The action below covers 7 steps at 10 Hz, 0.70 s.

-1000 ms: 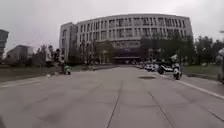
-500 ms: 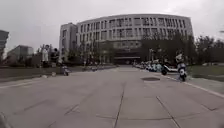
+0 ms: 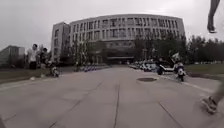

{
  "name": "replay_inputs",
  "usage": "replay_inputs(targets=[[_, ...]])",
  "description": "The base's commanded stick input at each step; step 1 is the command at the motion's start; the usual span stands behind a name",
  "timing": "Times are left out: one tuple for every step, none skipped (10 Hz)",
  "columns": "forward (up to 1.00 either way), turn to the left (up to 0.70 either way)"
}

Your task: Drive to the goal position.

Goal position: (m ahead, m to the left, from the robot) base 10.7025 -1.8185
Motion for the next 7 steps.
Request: replay_inputs(targets=[[0.7, 0.0], [0.7, 0.0], [0.7, 0.0], [0.7, 0.0], [0.7, 0.0], [0.7, 0.0], [0.7, 0.0]])
